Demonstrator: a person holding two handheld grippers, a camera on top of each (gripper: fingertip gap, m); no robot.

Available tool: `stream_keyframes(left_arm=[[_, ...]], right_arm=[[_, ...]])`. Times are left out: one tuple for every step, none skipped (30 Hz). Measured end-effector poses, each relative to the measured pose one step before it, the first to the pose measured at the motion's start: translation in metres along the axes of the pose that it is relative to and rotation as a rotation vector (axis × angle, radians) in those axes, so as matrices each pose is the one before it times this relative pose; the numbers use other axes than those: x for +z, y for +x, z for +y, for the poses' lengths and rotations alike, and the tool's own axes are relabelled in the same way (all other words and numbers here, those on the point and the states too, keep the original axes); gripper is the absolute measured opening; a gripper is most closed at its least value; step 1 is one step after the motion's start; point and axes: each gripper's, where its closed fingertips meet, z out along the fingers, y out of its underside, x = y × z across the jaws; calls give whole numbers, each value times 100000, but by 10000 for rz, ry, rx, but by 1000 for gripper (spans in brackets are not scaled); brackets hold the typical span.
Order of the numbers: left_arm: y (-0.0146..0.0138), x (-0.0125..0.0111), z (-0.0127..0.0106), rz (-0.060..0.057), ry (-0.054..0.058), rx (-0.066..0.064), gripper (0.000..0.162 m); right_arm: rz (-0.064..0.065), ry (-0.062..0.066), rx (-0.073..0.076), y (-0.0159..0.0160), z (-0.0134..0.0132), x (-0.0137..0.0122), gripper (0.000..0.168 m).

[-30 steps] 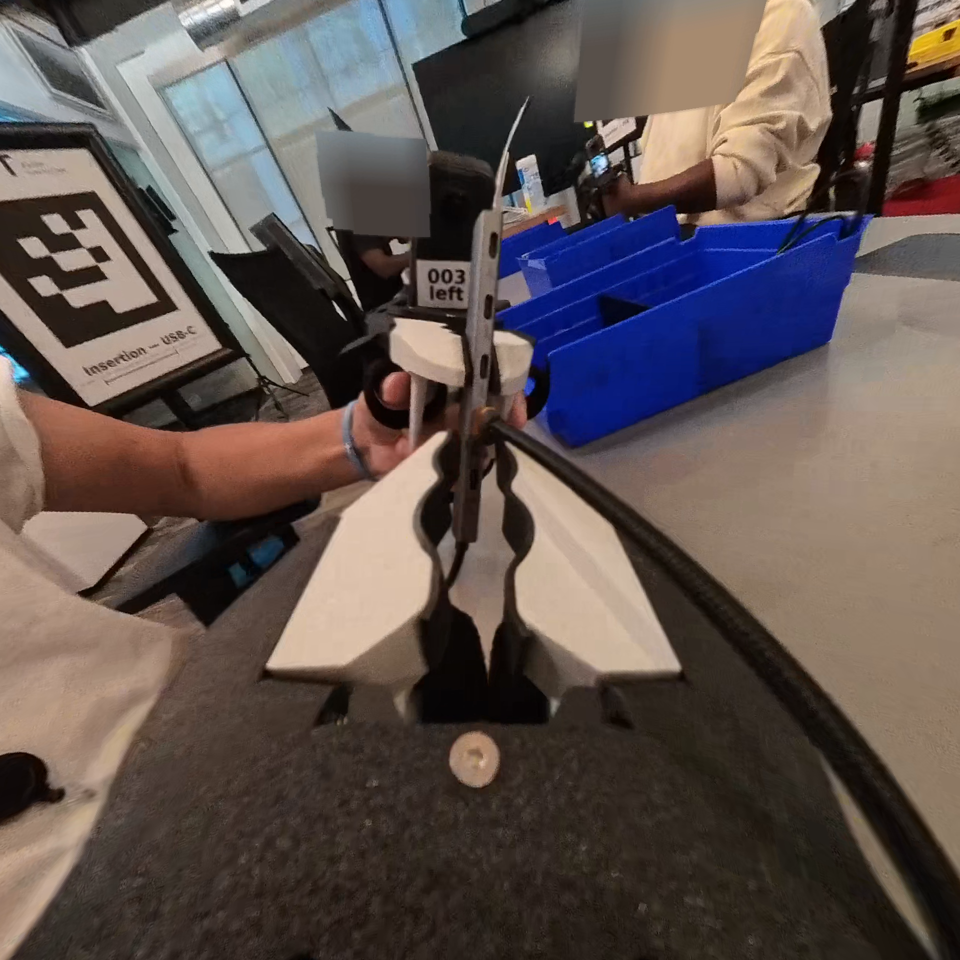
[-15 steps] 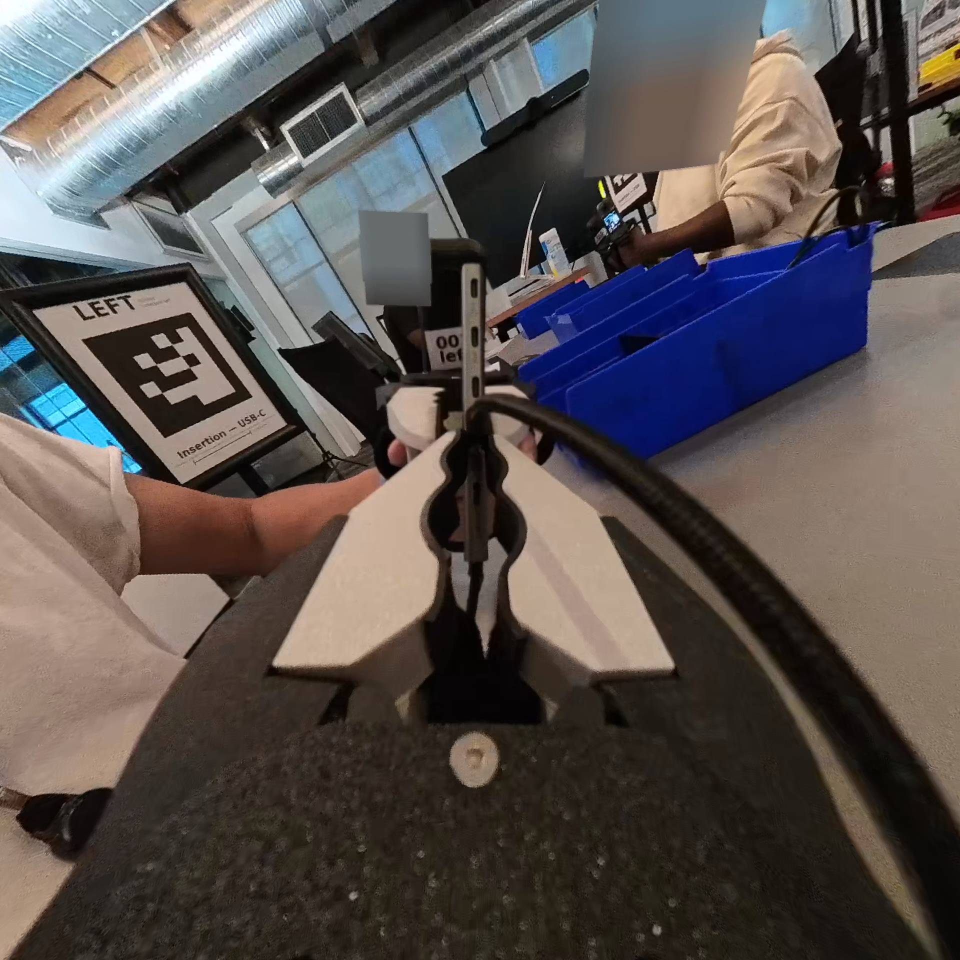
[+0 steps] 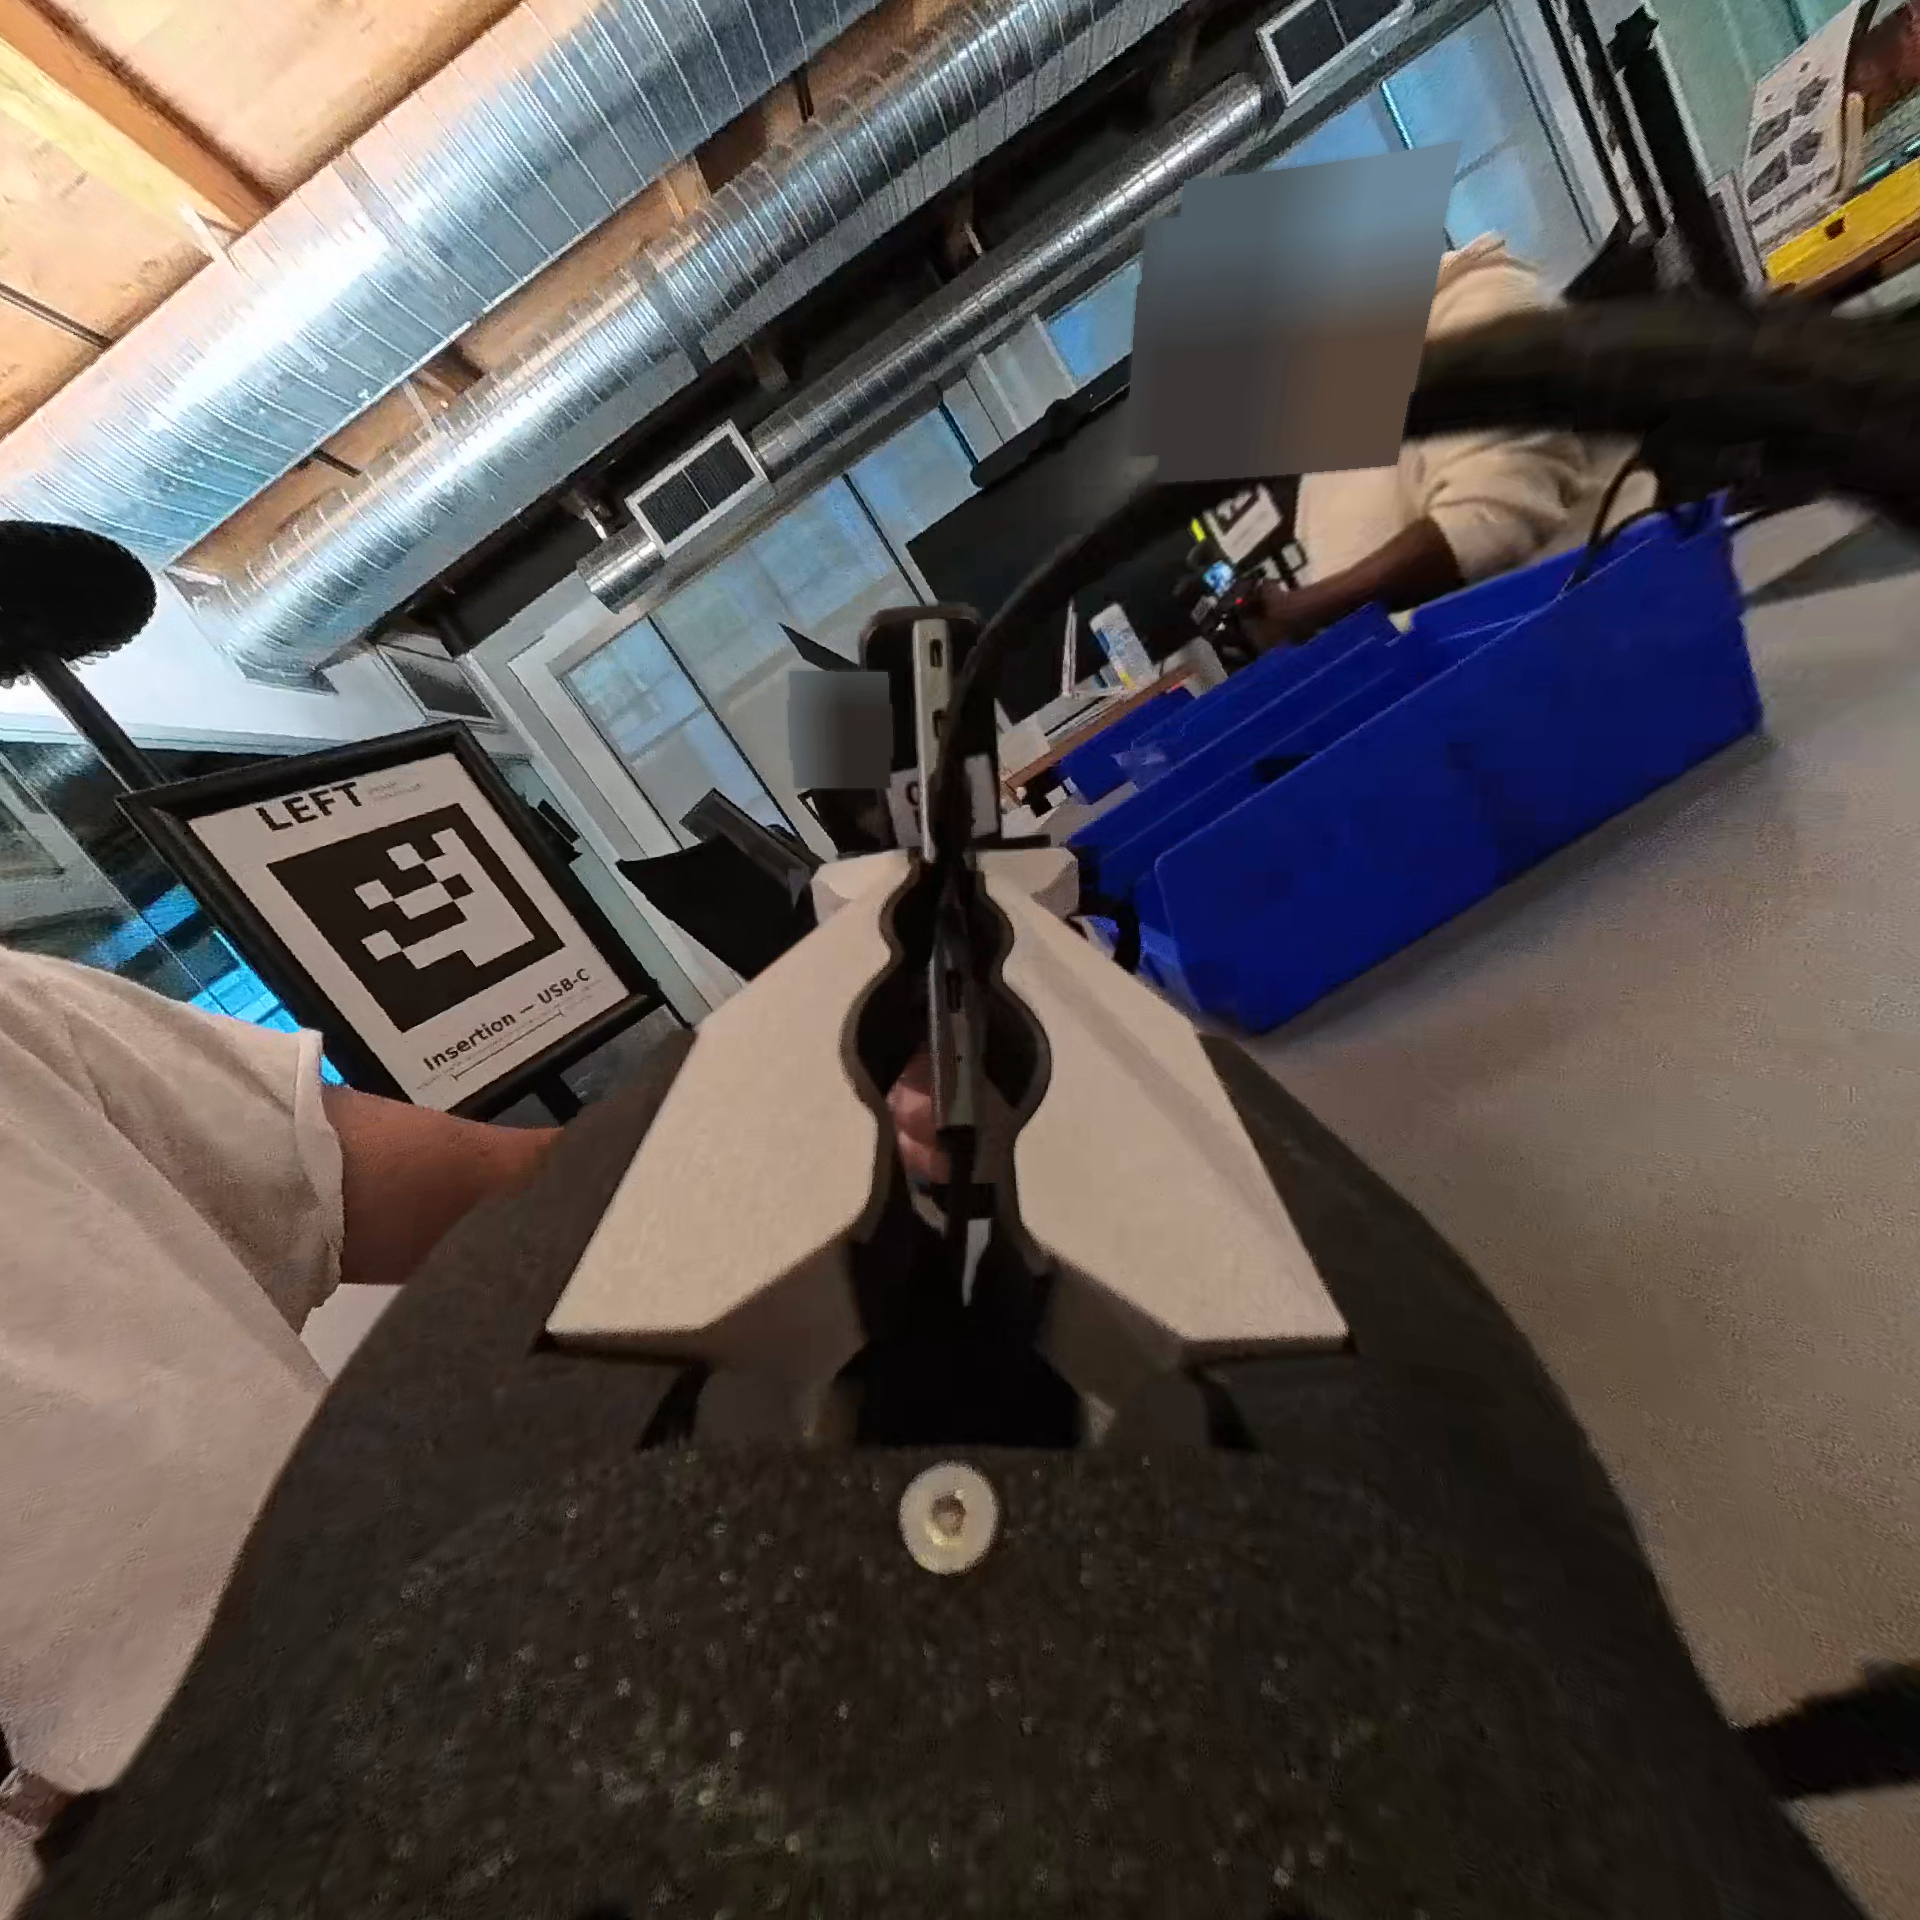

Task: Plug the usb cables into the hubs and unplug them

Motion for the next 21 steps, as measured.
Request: stream_keyframes(left_arm=[[-37,-16,-39,66,147,-173,10],[-72,12,-55,44,154,-148,10],[-73,53,-85,15,149,-98,10],[-49,43,-78,32,90,-76,10],[-79,26,-77,-1,42,-49,10],[-72,5,-71,-19,48,4,10],[-40,9,-66,-23,61,5,10],[-9,25,-80,10,78,-44,10],[36,-8,-133,47,104,-62,10],[69,-13,-100,46,69,-36,10],[10,2,-90,-15,37,35,10],[27,42,-72,-22,21,24,11],[-27,25,-16,-39,-1,23,11],[-96,-11,31,-63,0,14,10],[-81,4,39,3,30,-75,11],[-27,6,-7,36,77,-90,10],[7,8,-16,26,63,-65,10],[8,21,-8,-13,13,3,10],[42,40,-38,-22,-9,34,11],[71,49,-42,-17,-10,41,11],[54,3,-41,5,11,36,11]], right_arm=[[7,118,12,78,-80,44,3],[46,103,63,131,-110,32,3],[-2,111,53,59,-169,28,2],[27,29,-54,83,-91,36,3],[61,51,1,98,-99,22,2],[43,133,56,63,-91,52,2],[-23,67,120,44,-94,15,2],[24,71,-46,5,-111,70,2],[-24,30,-112,-81,-97,101,2],[4,-26,23,-18,-100,78,2],[54,49,-101,2,-108,62,2],[-62,35,74,-45,-100,3,2],[32,62,23,95,-20,7,2],[15,-10,39,116,32,-1,2],[44,22,-32,81,-11,-4,2],[8,15,-92,9,-16,28,2],[-36,-43,52,30,-24,4,2],[-5,34,-48,-32,-51,11,2],[-32,24,59,-32,-76,-18,2],[-27,54,60,-78,-81,0,2],[-17,-21,-15,-61,-15,42,2]])
